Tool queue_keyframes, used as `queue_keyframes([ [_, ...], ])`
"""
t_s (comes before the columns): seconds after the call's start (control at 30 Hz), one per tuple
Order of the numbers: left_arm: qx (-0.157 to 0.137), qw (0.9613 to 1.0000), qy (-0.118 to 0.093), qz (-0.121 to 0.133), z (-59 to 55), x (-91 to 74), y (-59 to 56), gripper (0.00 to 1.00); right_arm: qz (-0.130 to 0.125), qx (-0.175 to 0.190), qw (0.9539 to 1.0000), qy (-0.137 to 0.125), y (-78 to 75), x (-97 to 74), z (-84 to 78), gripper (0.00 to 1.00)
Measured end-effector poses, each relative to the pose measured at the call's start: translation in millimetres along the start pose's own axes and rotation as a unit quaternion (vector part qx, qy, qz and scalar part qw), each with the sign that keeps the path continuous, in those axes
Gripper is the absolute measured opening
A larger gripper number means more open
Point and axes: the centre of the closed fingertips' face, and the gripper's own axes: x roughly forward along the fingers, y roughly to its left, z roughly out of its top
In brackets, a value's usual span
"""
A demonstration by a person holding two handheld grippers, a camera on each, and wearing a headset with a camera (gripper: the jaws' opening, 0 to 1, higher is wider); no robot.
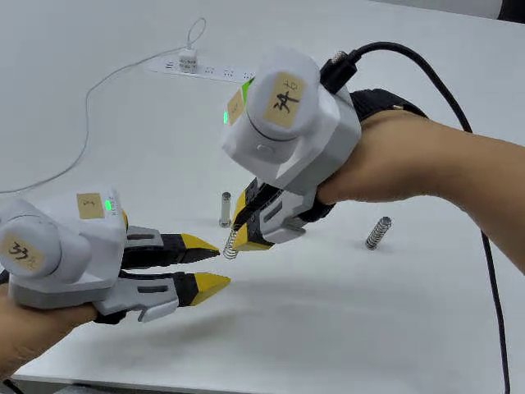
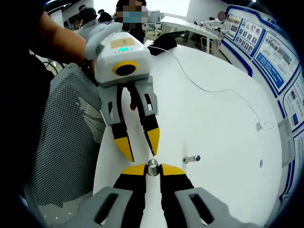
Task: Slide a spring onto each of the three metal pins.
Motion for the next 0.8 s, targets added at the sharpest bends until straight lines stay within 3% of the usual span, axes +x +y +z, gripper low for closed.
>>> queue_keyframes([
  [0.37, -0.018, 0.9998, -0.001, 0.012, -3.8, -6.6, 3.2, 0.3, -0.028, 0.004, 0.9996, 0.003, -24.9, -9.0, 0.1, 0.12],
  [0.6, -0.023, 0.9996, 0.001, 0.017, -6.5, -9.4, 4.5, 0.34, -0.052, 0.013, 0.9985, 0.005, -54.7, -8.6, 0.3, 0.12],
  [0.8, -0.03, 0.9993, 0.004, 0.022, -10.1, -11.3, 6.2, 0.38, -0.061, 0.014, 0.998, 0.005, -66.3, -7.1, 4.2, 0.12],
])
